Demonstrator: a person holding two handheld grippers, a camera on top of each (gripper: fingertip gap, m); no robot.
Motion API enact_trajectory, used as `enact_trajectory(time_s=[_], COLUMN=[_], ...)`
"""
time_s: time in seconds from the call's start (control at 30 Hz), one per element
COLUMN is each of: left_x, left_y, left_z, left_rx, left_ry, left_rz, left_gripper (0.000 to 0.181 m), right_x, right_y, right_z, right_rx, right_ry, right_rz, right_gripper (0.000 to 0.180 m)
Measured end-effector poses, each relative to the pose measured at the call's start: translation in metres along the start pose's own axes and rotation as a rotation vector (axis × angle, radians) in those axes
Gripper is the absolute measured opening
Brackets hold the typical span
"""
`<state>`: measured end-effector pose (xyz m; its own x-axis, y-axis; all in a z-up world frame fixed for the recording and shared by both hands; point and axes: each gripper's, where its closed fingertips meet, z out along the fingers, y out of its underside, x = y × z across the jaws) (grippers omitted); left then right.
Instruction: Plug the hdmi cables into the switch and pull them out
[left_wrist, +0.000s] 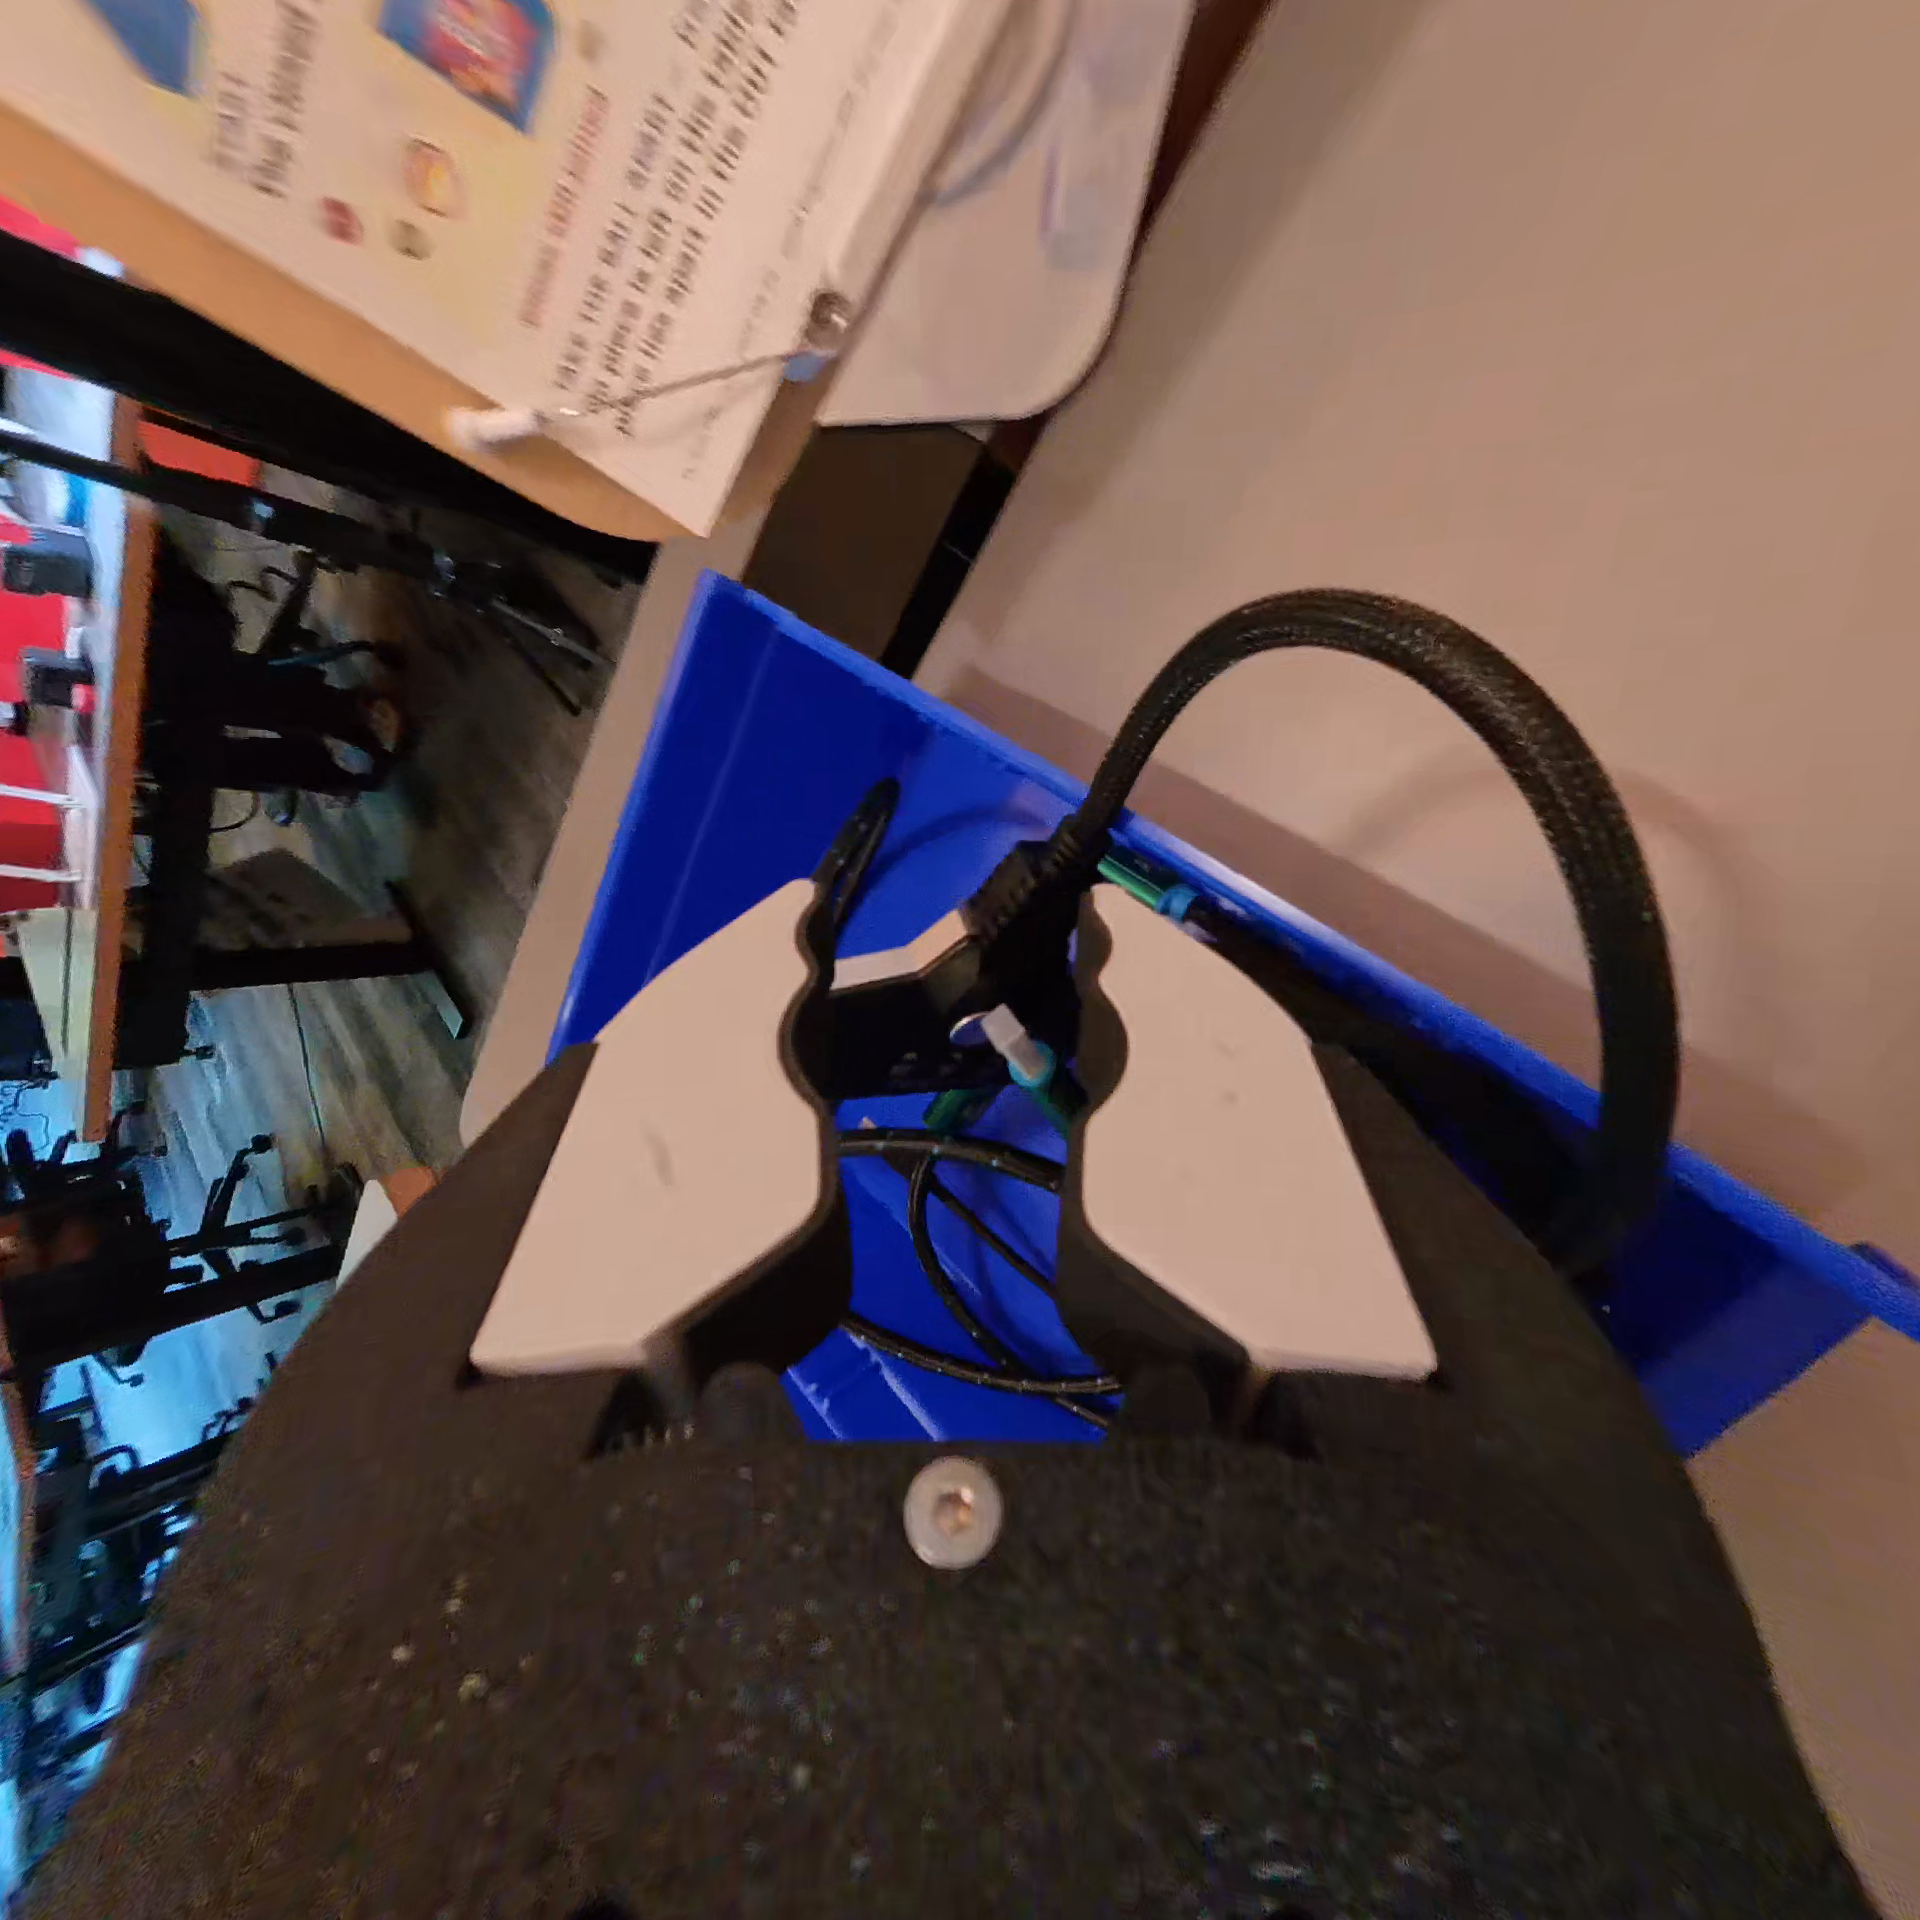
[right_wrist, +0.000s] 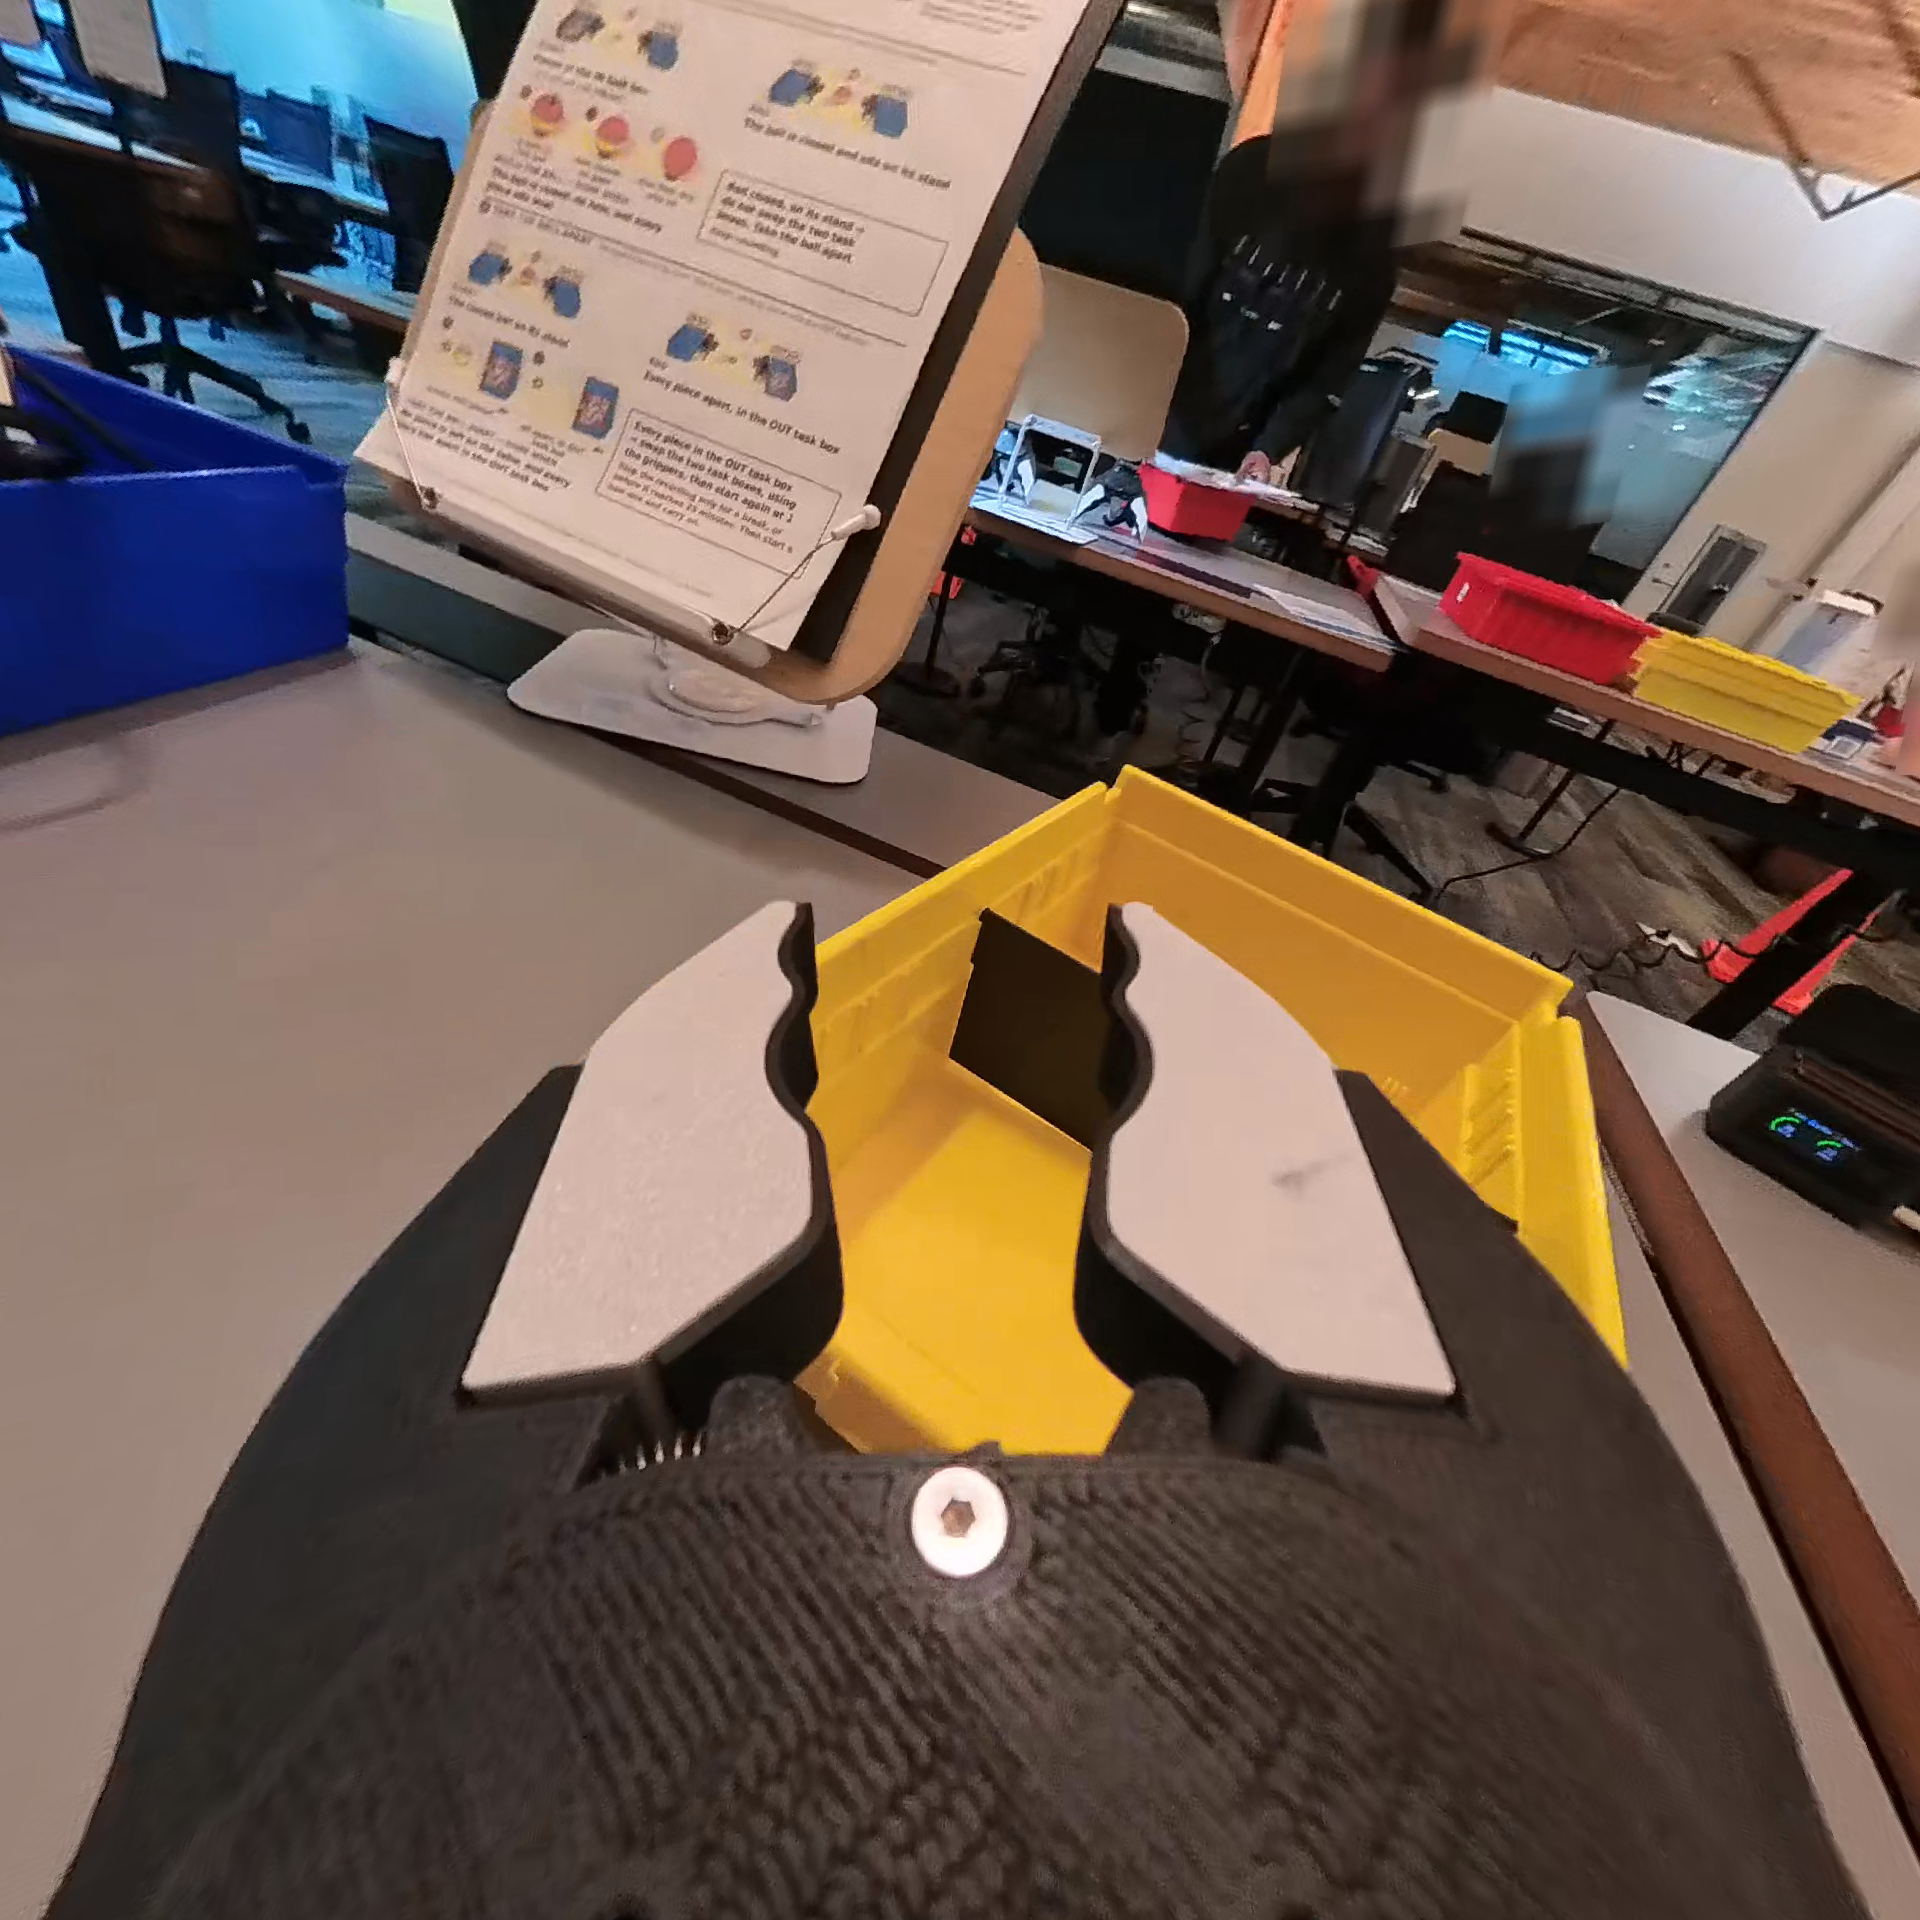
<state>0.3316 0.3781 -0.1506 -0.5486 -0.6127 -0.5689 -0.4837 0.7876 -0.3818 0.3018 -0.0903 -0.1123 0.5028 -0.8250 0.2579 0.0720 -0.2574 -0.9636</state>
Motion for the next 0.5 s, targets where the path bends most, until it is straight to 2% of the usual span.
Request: enact_trajectory(time_s=[0.13,0.3,0.33,0.5], left_x=[0.011,0.012,0.012,0.002], left_y=[0.010,0.014,0.014,0.010], left_z=[0.021,0.037,0.039,0.036], left_rx=[-0.129,-0.214,-0.224,-0.177], left_ry=[0.074,0.059,0.046,-0.128], left_rz=[0.106,0.168,0.180,0.238], left_gripper=[0.044,0.037,0.028,0.024], right_x=[0.002,0.007,0.007,0.006], right_y=[0.003,0.008,0.009,0.013], right_z=[0.000,0.000,0.000,0.002], right_rx=[0.005,0.002,-0.002,-0.006], right_ry=[-0.021,-0.018,-0.016,-0.023], right_rz=[0.040,0.072,0.069,0.084], right_gripper=[0.051,0.050,0.050,0.049])
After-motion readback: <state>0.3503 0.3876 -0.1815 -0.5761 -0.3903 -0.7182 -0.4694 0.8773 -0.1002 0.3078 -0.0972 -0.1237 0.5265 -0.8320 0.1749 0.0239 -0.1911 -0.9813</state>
